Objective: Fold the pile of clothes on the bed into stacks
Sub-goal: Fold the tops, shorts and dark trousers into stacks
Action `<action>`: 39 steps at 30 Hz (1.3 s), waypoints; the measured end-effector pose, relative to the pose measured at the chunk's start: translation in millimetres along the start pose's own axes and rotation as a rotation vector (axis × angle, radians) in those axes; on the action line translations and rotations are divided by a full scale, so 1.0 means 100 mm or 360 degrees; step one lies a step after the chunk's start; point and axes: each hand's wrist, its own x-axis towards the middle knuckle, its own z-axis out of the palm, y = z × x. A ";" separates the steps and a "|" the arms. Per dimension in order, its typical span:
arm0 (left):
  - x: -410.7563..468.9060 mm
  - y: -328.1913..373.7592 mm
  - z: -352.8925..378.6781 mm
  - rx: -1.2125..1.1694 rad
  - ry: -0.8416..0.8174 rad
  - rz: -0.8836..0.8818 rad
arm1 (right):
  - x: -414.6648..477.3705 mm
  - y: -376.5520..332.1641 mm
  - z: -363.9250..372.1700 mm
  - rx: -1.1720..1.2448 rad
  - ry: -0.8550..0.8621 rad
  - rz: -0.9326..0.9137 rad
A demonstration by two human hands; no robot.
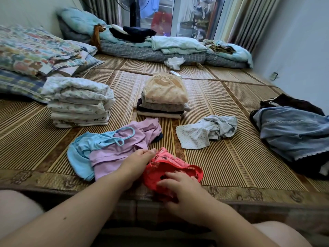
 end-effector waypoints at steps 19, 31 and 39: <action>0.03 0.07 0.09 -0.0278 -0.0080 -0.0372 | 0.16 0.56 -0.19 0.1457 0.1318 0.1485; 0.27 0.08 0.31 0.0420 0.0139 -0.0167 | 0.12 0.00 0.13 0.0013 0.0395 0.0405; 0.23 0.03 0.24 0.0477 0.0030 -0.0111 | 0.07 0.61 -0.26 0.1498 0.1450 0.1477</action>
